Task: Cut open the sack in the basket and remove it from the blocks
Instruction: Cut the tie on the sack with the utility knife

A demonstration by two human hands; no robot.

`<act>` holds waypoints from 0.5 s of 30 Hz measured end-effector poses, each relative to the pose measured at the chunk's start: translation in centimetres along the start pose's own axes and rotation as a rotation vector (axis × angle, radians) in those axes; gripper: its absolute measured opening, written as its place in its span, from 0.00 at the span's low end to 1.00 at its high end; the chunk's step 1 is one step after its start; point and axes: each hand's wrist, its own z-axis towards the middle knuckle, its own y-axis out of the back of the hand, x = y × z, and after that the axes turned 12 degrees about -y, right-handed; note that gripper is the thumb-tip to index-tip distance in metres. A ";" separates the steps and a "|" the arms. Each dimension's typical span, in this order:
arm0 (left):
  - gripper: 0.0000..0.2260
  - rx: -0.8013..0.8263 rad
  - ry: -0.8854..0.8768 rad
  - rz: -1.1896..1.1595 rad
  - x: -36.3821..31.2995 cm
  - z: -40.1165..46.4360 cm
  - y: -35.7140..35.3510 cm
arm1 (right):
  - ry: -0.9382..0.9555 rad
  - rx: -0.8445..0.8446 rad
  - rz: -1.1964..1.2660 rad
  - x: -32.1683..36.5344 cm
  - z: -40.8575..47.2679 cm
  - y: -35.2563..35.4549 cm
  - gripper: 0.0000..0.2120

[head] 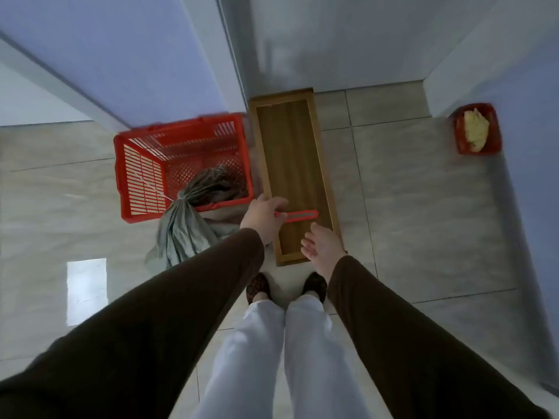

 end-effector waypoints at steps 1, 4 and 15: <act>0.18 0.040 -0.005 0.059 0.3 0.9 -0.4 | -0.006 0.008 -0.014 0.1 1.0 -0.3 0.04; 0.19 0.133 -0.004 0.186 1.4 3.4 -1.7 | -0.070 0.070 -0.007 0.8 3.9 -0.7 0.17; 0.17 0.158 0.022 0.152 2.6 6.6 -5.1 | -0.009 0.144 -0.007 1.6 8.1 -2.3 0.11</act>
